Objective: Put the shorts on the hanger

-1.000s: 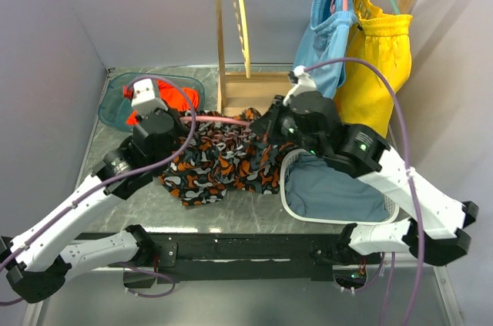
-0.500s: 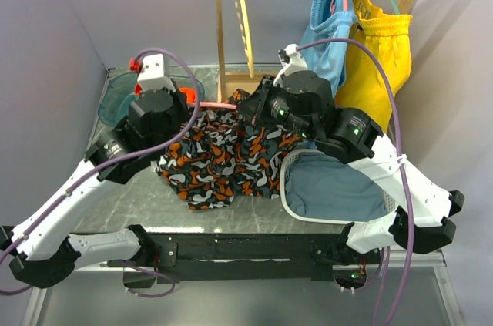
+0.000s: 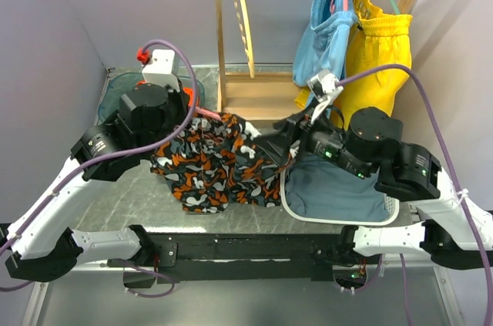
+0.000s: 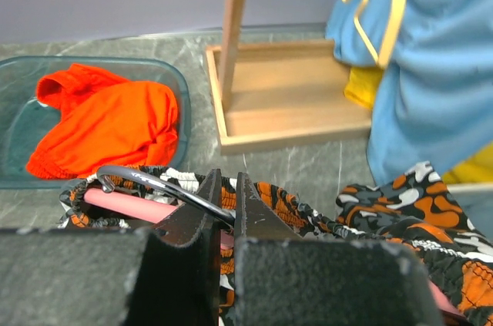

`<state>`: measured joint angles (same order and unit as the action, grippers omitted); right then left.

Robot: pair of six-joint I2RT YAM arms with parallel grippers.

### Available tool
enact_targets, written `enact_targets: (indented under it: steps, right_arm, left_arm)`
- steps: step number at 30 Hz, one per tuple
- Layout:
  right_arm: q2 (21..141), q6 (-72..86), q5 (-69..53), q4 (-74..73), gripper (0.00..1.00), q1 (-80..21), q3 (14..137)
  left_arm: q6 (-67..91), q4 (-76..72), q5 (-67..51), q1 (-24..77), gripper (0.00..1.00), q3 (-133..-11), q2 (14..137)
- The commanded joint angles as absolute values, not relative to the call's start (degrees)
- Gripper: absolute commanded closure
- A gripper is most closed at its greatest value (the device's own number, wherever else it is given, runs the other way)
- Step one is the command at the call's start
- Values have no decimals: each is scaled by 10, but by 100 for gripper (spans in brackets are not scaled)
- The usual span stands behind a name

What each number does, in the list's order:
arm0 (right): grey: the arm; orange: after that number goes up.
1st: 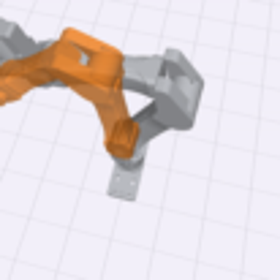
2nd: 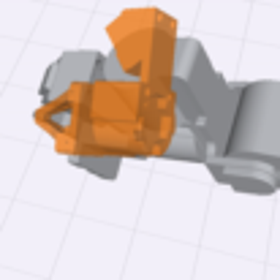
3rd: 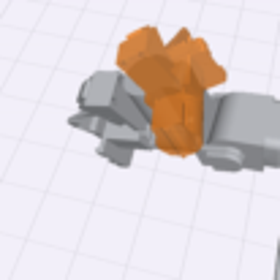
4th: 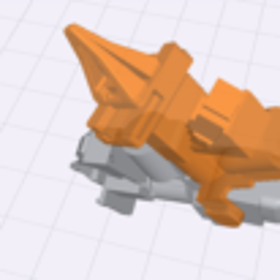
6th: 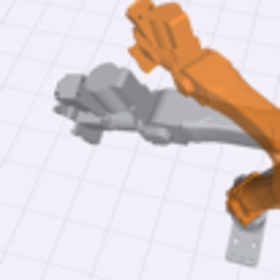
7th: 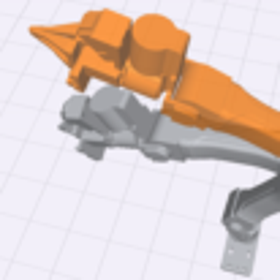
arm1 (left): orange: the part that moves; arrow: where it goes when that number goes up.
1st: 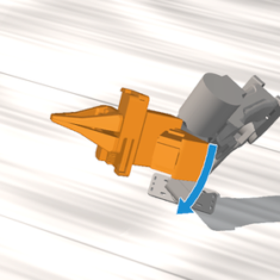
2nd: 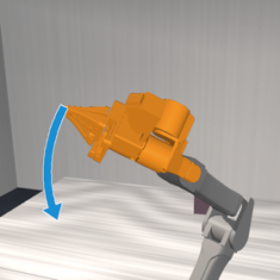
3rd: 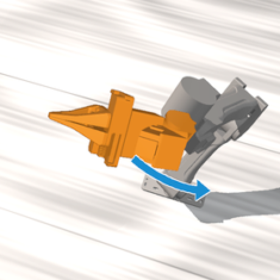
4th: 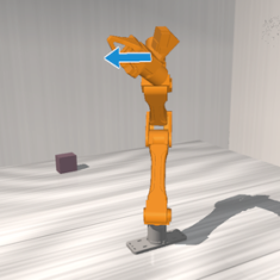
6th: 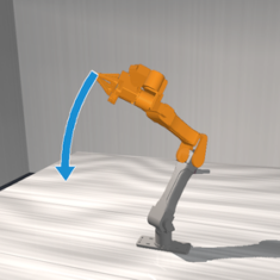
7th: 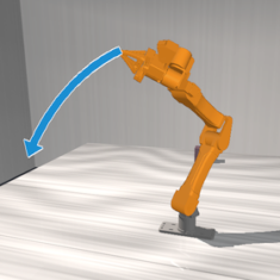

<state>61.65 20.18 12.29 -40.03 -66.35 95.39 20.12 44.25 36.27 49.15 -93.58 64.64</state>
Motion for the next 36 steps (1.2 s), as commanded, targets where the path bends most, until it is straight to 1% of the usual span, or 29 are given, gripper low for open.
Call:
enact_targets:
  steps: [1, 2, 4, 7, 8, 11, 14, 25, 28, 30, 31, 32, 34, 35, 36]
  right_arm:
    - [615, 113, 146, -442, 24, -675, 916]
    - [614, 108, 146, -446, 22, -680, 909]
    - [619, 96, 151, -456, 19, -689, 892]
    - [623, 87, 187, -454, 14, -708, 882]
    - [623, 84, 187, -451, 12, -711, 879]
    - [627, 79, 170, -433, 7, -713, 865]
    - [647, 77, 159, -440, 7, -713, 860]
    - [679, 69, 157, -448, 14, -713, 863]
    - [685, 68, 156, -447, 22, -713, 861]
    - [686, 70, 162, -446, 32, -713, 852]
    - [686, 72, 164, -441, 40, -713, 845]
    - [681, 73, 165, -437, 63, -712, 838]
    - [678, 79, 173, -423, 96, -712, 817]
    - [672, 83, 173, -416, 100, -711, 809]
    - [667, 87, 170, -406, 100, -712, 788]
  left_arm:
    - [191, 433, 353, 518, 99, -933, 642]
    - [192, 432, 357, 526, 99, -923, 642]
    - [193, 430, 359, 535, 99, -915, 640]
    - [194, 423, 364, 547, 99, -899, 641]
    - [194, 421, 366, 550, 99, -892, 642]
    - [196, 413, 371, 557, 99, -881, 642]
    - [195, 405, 372, 562, 99, -878, 641]
    - [189, 374, 351, 568, 99, -867, 642]
    - [188, 365, 340, 570, 99, -864, 643]
    - [188, 359, 334, 570, 99, -860, 639]
    - [188, 353, 328, 570, 99, -855, 639]
    - [188, 350, 324, 570, 99, -853, 637]
    - [190, 344, 316, 570, 99, -846, 635]
    - [190, 337, 308, 570, 99, -845, 633]
    - [190, 336, 303, 570, 98, -843, 632]
